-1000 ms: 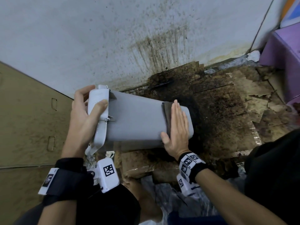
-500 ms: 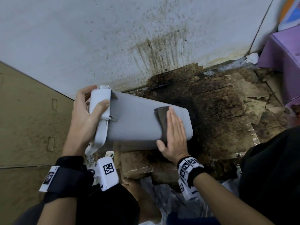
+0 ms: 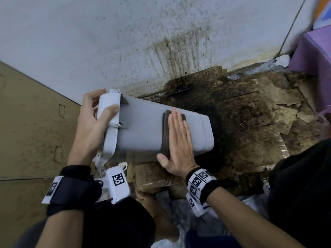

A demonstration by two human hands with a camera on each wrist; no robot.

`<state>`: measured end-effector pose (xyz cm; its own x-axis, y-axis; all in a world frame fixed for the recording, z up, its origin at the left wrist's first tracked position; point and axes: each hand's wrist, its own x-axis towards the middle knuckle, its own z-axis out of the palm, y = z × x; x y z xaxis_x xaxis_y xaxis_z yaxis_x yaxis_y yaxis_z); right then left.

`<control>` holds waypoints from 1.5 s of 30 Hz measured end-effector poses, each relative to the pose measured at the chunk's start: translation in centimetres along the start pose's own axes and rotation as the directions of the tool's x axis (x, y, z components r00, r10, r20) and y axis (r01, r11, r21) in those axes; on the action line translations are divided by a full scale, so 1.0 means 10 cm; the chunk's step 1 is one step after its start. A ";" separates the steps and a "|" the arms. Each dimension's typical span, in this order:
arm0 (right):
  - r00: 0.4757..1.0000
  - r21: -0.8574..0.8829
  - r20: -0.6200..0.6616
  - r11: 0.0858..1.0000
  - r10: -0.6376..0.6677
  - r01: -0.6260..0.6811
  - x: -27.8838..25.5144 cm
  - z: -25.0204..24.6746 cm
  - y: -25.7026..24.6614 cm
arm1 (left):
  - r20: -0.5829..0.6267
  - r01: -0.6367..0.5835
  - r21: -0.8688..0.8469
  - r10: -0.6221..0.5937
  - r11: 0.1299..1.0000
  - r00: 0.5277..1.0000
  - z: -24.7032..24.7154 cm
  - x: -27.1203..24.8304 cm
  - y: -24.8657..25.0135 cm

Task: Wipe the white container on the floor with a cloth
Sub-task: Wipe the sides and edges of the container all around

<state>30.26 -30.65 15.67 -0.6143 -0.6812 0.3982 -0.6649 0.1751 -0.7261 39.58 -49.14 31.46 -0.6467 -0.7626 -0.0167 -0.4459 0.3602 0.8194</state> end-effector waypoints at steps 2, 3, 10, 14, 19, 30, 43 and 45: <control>1.000 -0.026 0.001 1.000 -0.008 0.008 -0.08 -0.01 0.17 | -0.003 0.000 -0.001 0.000 1.000 1.000 -0.01 -0.01 0.00; 1.000 -0.038 -0.002 0.999 0.009 -0.009 -0.13 -0.02 0.26 | -0.004 0.002 -0.003 -0.002 1.000 1.000 -0.01 -0.01 0.00; 0.984 -0.028 -0.072 0.986 0.161 -0.164 -0.27 -0.10 0.53 | -0.015 0.017 -0.013 -0.017 1.000 1.000 0.03 -0.03 0.04; 0.974 0.010 -0.094 0.979 0.206 -0.206 -0.10 -0.01 0.19 | -0.001 0.010 -0.004 -0.010 1.000 1.000 0.04 -0.04 0.04; 0.952 0.009 -0.064 0.954 0.299 -0.299 0.05 0.00 0.09 | 0.006 -0.013 -0.004 0.013 1.000 1.000 0.05 -0.03 0.06; 0.818 0.041 -0.007 0.818 0.575 -0.574 -0.01 -0.10 0.42 | -0.040 0.001 0.020 -0.001 1.000 0.999 0.14 0.04 0.07; 0.785 -0.047 -0.079 0.785 0.614 -0.618 -0.05 -0.07 0.41 | -0.043 -0.003 0.046 0.004 0.999 0.999 0.17 0.02 0.08; 0.805 -0.017 -0.056 0.806 0.590 -0.592 -0.02 -0.09 0.49 | -0.049 -0.012 0.036 0.014 0.999 0.999 0.17 0.02 0.10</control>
<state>26.73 -29.01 12.50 -0.9111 -0.4049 -0.0765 -0.1794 0.5569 -0.8110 37.92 -48.06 31.31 -0.6221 -0.7826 0.0228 -0.4596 0.3886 0.7986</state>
